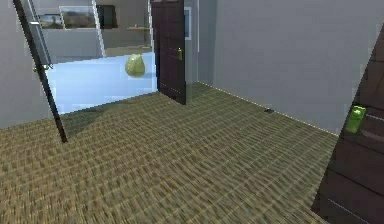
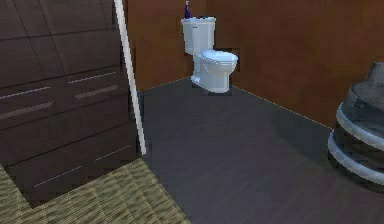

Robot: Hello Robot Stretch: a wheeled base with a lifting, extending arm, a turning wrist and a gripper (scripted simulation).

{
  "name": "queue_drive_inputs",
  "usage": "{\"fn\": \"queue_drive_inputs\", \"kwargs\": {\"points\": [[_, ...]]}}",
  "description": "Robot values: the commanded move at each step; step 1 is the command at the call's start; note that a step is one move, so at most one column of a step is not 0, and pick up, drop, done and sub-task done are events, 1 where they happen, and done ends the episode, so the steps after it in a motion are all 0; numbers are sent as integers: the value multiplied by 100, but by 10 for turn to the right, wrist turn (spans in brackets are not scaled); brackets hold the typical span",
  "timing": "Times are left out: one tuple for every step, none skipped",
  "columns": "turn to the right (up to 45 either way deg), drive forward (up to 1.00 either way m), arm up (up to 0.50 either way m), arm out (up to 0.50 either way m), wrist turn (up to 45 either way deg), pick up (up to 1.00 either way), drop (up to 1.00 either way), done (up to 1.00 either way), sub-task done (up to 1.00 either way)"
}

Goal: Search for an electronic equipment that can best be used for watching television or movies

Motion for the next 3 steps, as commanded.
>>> {"fn": "queue_drive_inputs", "kwargs": {"points": [[-90,0,0,0,0,0,0,0,0],[120,0,0,0,0,0,0,0,0],[450,0,0,0,0,0,0,0,0]]}}
